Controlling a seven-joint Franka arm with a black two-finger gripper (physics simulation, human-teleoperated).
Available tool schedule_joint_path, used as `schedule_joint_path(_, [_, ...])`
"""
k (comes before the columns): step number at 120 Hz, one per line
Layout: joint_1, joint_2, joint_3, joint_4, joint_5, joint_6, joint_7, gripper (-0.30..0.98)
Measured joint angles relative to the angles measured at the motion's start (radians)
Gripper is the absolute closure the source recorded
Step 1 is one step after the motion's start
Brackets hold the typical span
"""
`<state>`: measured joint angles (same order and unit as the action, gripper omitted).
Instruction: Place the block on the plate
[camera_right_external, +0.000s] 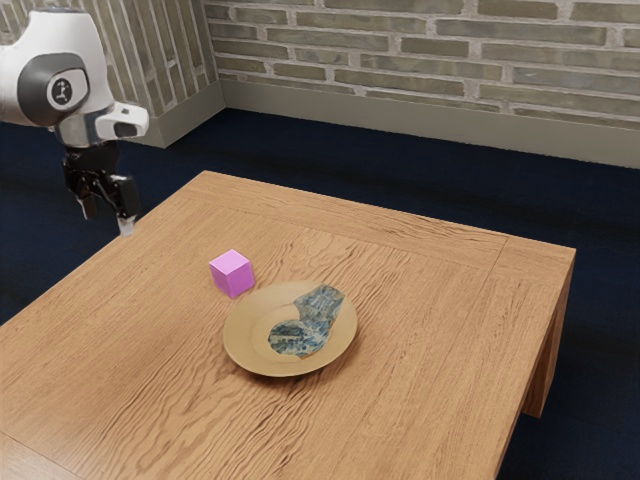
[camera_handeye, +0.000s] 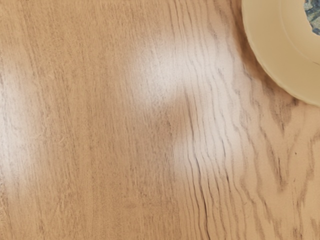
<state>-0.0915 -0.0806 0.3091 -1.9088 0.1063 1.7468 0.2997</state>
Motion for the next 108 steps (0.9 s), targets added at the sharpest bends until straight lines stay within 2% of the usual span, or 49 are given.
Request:
schedule_joint_path(20, [0.02,0.162,0.007,0.151,-0.027,0.023,0.05,0.0])
schedule_joint_path(46, [0.006,0.309,0.006,0.23,-0.048,0.057,0.101,0.0])
schedule_joint_path(73, [0.047,0.373,0.006,0.238,-0.061,0.104,0.141,0.0])
schedule_joint_path(108, [0.052,0.483,-0.016,0.413,-0.132,0.115,0.178,0.0])
